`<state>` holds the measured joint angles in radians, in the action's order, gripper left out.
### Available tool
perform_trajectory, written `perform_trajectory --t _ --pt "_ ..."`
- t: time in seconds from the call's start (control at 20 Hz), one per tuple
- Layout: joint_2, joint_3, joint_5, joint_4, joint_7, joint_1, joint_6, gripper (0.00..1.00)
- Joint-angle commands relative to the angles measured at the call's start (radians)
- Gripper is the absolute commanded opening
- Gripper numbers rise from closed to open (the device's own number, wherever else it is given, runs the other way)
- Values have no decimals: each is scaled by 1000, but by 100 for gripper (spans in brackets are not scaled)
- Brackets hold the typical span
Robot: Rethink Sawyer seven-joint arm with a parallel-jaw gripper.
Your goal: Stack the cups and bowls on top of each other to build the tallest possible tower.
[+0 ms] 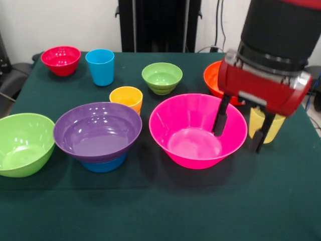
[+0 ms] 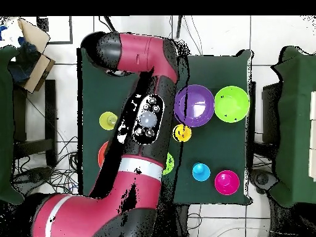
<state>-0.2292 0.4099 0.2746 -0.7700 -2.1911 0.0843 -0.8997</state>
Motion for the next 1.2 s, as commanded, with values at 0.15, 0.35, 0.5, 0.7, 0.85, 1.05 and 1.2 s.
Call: perform_trajectory --t 0.15,0.35,0.5,0.7,0.85,1.05,1.2 --pt "182 75 -91 106 -193 36 15 100" --pt "213 89 -76 141 -185 36 -16 100" --pt "229 107 -49 167 -209 48 -80 100" --pt "241 114 -17 177 -230 60 -134 100" --pt "263 105 3 180 -234 61 -125 100" --pt "287 69 46 185 -235 56 -108 100" --pt "300 78 70 197 -261 67 -124 100"
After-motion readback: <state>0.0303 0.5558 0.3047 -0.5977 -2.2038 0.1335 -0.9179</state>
